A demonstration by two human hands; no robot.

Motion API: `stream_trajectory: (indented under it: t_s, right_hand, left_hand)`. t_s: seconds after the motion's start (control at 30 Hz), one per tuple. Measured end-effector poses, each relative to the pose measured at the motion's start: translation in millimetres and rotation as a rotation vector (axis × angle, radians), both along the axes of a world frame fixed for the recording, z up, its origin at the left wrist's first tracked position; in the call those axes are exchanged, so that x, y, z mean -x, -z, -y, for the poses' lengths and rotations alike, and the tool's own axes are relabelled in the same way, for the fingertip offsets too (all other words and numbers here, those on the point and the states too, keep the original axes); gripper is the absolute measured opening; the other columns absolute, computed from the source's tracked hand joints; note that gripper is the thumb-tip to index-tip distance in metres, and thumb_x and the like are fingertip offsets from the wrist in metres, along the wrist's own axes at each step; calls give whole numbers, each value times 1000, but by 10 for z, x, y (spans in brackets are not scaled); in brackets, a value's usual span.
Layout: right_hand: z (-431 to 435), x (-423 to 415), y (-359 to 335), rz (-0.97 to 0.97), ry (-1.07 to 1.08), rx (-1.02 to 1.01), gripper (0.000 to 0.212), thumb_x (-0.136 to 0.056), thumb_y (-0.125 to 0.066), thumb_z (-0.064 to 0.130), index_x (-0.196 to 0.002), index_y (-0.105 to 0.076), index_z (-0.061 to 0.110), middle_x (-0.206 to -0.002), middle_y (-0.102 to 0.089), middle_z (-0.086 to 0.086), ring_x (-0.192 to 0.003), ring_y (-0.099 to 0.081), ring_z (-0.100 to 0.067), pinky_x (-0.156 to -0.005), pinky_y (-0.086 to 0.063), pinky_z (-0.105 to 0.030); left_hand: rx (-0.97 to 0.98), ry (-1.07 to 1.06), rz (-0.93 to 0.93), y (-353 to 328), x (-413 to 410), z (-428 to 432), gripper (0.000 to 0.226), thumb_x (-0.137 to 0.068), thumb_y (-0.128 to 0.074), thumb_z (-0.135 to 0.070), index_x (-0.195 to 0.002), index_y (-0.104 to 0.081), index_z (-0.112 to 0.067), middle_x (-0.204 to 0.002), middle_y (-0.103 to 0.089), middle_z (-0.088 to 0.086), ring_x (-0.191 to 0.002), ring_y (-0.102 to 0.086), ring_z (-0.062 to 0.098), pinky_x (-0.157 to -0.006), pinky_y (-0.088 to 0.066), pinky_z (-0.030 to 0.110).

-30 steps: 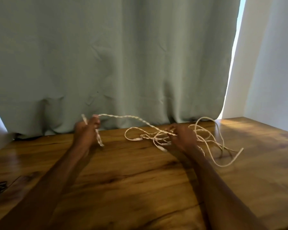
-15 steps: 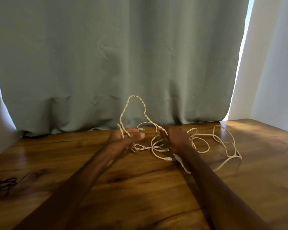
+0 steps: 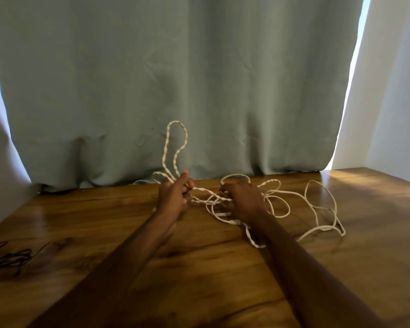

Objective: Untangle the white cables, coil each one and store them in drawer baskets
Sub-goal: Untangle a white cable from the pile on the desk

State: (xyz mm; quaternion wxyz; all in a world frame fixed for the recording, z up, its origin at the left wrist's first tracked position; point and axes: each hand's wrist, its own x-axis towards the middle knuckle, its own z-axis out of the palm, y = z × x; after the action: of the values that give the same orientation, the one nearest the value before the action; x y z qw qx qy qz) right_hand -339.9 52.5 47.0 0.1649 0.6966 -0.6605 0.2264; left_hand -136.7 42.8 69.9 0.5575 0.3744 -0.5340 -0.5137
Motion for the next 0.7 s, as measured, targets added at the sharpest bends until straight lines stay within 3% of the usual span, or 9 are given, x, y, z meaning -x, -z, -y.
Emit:
stream_trajectory:
  t_s: [0.13,0.27,0.33,0.43,0.57,0.7]
  right_hand:
    - [-8,365,86,112,74,-19,26,-95,-60,49,-99,-77,30,-95,-73,4,-110,-59,-23,-92,-40,-40]
    - [-35,516,119,221,128,-26,26,-90,-66,55,-106,-76,37,-111,-72,7,-122,-51,-19,-106,-33,-47]
    - [-29,539,121,244,181,-61,25,-84,-77,46,-107,-76,36,-116,-70,5,-128,-49,-18,-111,-27,-48]
    - [-52,588,117,265,267,-55,25,-80,-80,32,-104,-77,32,-109,-74,6,-123,-57,-19,-104,-30,-43]
    - [-97,673,134,478,286,-42,33,-85,-80,18,-118,-73,22,-112,-72,-5,-95,-65,-19,-73,-44,-22]
    - [-111,717,179,533,268,-11,33,-83,-80,11,-114,-73,20,-109,-72,-7,-94,-69,-21,-81,-60,-43]
  left_hand:
    - [-111,29,-279,-174,-345,201,38,-107,-49,-34,-71,-47,-21,-47,-40,-12,-35,-29,2,-33,-18,16]
    - [-123,40,-292,-185,-550,297,37,-107,-48,-33,-71,-46,-23,-45,-38,-13,-33,-29,2,-30,-18,16]
    - [-133,44,-365,-245,-651,329,38,-108,-46,-32,-71,-44,-24,-45,-35,-12,-32,-27,2,-29,-16,17]
    - [-126,5,-390,-322,-854,384,41,-108,-43,-31,-68,-42,-25,-45,-33,-12,-33,-26,3,-30,-15,18]
    - [-139,-47,-458,-293,-1058,447,38,-104,-36,-20,-66,-38,-26,-43,-30,-10,-32,-23,4,-30,-13,18]
    - [-163,-184,-570,-274,-1243,575,38,-102,-34,-19,-65,-39,-28,-44,-31,-10,-33,-22,4,-30,-12,19]
